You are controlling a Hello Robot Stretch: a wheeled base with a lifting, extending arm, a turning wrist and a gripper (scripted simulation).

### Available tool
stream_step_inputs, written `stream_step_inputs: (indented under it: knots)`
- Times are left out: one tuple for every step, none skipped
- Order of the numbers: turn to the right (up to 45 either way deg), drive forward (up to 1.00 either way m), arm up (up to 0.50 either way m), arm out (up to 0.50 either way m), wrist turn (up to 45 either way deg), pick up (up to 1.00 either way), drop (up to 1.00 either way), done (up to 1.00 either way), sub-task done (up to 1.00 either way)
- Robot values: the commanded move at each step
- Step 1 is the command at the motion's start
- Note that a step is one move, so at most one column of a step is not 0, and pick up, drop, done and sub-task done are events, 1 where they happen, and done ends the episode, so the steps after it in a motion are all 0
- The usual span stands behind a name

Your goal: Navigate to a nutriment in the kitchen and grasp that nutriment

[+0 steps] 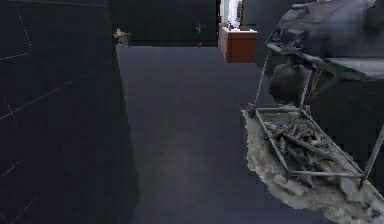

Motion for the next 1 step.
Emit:
stream_step_inputs:
  knots:
    - [0.0, 1.00, 0.00, 0.00, 0.0, 0.00, 0.00, 0.00, 0.00]
